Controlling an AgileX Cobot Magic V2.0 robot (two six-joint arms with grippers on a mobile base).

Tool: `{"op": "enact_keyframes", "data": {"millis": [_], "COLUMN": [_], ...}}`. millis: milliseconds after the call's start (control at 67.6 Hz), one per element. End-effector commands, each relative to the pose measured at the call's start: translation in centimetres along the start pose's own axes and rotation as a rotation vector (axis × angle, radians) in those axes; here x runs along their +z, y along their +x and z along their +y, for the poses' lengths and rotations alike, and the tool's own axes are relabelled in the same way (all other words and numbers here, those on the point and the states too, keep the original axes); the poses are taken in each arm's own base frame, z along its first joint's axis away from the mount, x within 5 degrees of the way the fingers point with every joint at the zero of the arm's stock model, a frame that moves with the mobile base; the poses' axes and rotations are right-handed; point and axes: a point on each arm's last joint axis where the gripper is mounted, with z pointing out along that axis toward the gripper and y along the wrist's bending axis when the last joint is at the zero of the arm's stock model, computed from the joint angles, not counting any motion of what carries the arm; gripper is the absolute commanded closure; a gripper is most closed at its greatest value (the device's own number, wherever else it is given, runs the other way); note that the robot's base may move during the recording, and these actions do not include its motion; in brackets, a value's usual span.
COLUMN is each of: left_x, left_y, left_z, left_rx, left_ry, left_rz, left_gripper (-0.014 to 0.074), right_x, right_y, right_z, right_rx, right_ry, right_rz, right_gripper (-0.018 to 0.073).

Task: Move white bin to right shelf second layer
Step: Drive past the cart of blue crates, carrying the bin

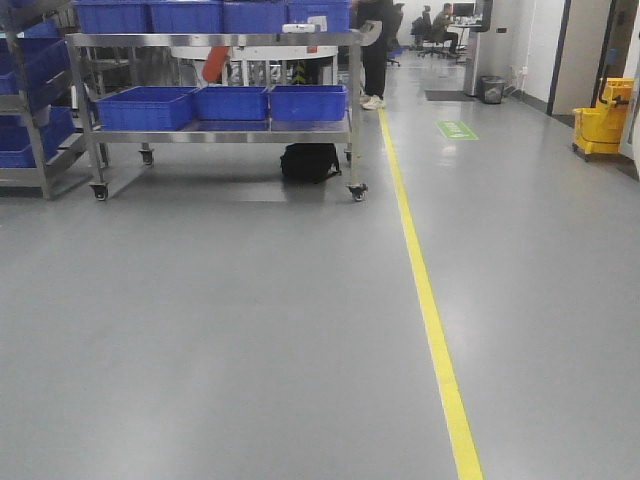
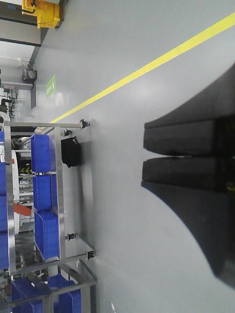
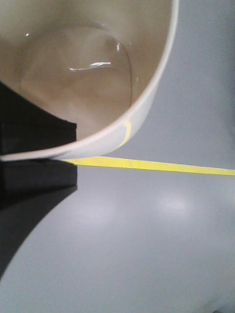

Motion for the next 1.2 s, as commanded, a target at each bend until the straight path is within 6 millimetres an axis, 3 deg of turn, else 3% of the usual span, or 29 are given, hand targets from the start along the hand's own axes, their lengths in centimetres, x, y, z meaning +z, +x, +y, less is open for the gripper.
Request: {"op": "enact_keyframes", "data": {"millis": [0, 1183], "left_x": [0.06, 0.06], "left_y": [0.38, 0.38], "left_z": [-0.01, -0.01], "left_rx": [-0.003, -0.003], "left_ry": [0.0, 0.0], "left_rz": [-0.064, -0.064], "left_gripper": [0.0512, 0.0512], "right_x": [-0.45, -0.45], "right_y": [-1.74, -1.74], "right_z": [-0.06, -0.06], "right_rx": [0.006, 0.006], "right_ry": [0.007, 0.007], "right_rz": [-0.126, -0.126], "right_gripper": [0.0514, 0.0514]}}
